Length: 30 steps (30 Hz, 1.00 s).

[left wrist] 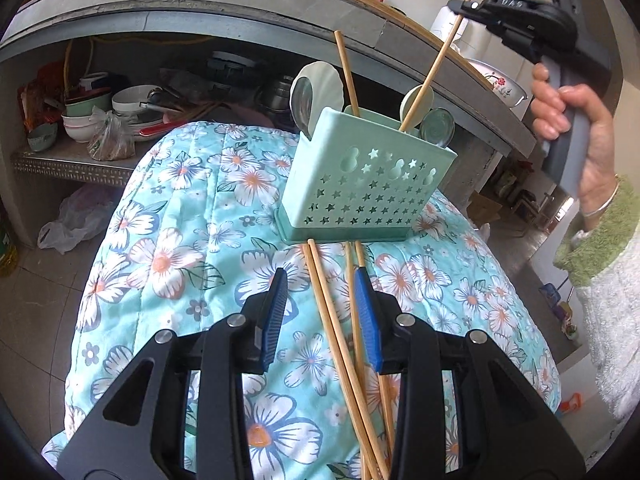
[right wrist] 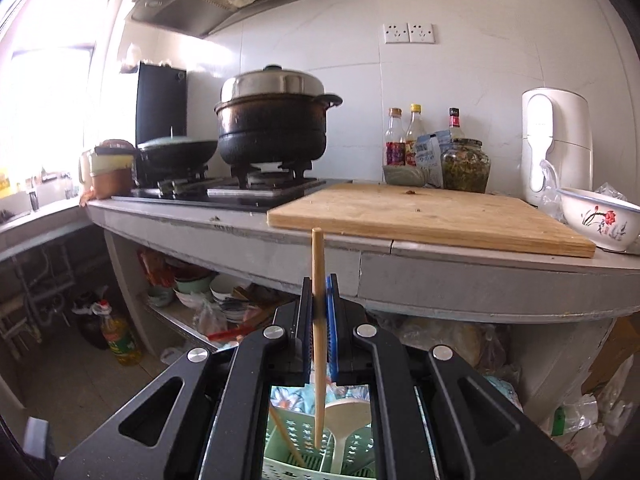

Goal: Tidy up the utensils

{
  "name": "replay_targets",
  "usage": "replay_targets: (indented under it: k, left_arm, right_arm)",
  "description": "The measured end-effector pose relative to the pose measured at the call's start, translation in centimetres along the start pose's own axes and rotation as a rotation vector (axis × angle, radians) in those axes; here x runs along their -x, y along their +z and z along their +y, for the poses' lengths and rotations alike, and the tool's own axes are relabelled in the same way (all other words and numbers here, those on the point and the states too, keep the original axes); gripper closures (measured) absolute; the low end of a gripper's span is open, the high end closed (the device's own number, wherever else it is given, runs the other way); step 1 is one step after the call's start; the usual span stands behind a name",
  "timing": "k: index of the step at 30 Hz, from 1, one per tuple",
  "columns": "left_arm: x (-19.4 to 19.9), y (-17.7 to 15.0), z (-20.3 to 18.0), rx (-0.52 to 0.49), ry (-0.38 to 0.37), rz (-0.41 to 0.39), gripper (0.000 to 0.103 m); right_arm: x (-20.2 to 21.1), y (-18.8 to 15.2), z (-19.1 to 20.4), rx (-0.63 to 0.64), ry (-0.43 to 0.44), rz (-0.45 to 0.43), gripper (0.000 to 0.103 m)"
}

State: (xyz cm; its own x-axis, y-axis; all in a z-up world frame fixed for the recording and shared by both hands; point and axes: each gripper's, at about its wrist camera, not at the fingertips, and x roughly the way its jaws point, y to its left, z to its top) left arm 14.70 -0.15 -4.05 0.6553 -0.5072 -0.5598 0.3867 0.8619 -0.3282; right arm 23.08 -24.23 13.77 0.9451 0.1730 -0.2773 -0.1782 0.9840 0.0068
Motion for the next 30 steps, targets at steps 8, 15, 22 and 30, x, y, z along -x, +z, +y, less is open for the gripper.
replay_targets:
  k: [8, 15, 22, 30]
  left_arm:
    - [-0.1, 0.1, 0.1, 0.007, 0.0, 0.007, 0.07]
    - [-0.4, 0.0, 0.0, 0.013, 0.0, 0.018, 0.07]
    - [-0.4, 0.2, 0.1, 0.017, 0.019, 0.024, 0.07]
    - [-0.7, -0.2, 0.7, 0.031, 0.033, 0.076, 0.07]
  right_arm:
    - [-1.6, -2.9, -1.1, -0.031, -0.005, 0.105, 0.07]
    - [2.3, -2.9, -3.4, -0.119, 0.011, 0.065, 0.068]
    - [6.5, -6.3, -4.7, -0.234, 0.088, 0.12, 0.068]
    - [5.9, -17.0, -2.2, -0.431, 0.267, 0.416, 0.068]
